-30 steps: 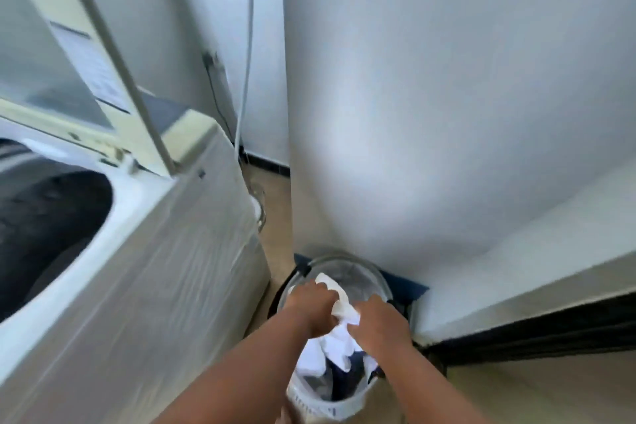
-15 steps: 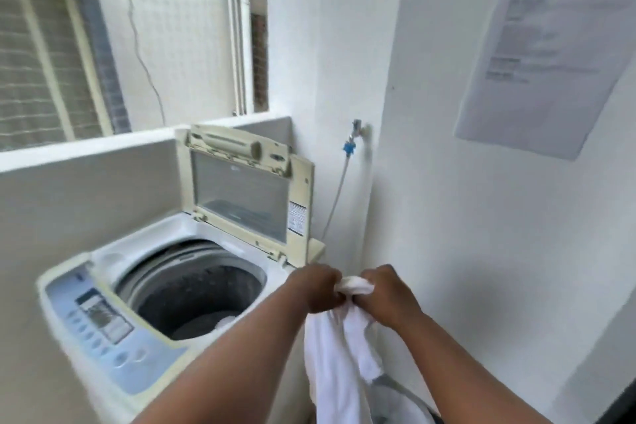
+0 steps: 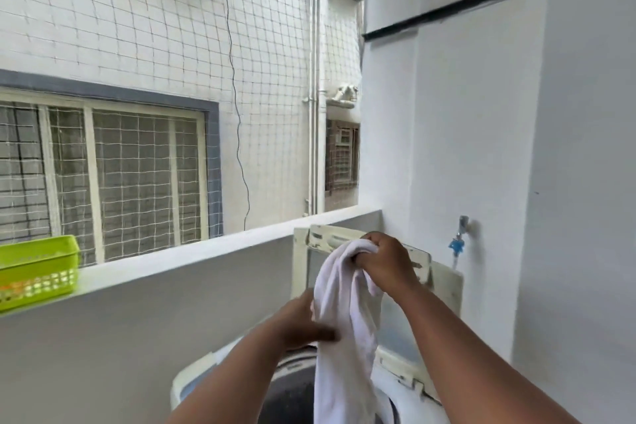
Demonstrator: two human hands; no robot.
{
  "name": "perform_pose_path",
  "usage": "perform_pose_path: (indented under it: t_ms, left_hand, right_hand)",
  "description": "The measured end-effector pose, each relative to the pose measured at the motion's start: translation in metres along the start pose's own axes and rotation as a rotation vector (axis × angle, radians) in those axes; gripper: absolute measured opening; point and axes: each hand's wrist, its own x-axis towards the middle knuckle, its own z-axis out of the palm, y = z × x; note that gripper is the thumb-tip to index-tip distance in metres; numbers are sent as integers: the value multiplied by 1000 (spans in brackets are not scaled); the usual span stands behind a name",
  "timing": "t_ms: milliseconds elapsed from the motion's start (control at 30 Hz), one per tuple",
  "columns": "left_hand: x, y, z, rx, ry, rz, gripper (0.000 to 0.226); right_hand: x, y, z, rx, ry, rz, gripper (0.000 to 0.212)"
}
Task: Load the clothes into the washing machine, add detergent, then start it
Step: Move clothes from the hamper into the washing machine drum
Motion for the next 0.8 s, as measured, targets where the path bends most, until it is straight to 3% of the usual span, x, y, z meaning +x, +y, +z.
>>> perform_pose_path:
  t_ms: [200, 367, 533, 633, 800]
  left_hand:
    - [45, -78, -5, -360, -59, -336, 32]
    - [86, -115, 31, -421, -89, -448, 27]
    - [116, -180, 93, -295, -181, -608, 27]
    - [127, -221, 135, -173, -242, -732, 28]
    - [146, -272, 200, 73, -529, -787, 28]
  right_hand:
    - [34, 4, 72, 34, -11, 38, 6]
    - [51, 62, 136, -52, -126, 95, 4]
    - [51, 159, 211, -62, -313, 219, 2]
    - [32, 232, 262, -154, -512, 268, 27]
    - [-17, 321, 314, -302, -760, 341, 23]
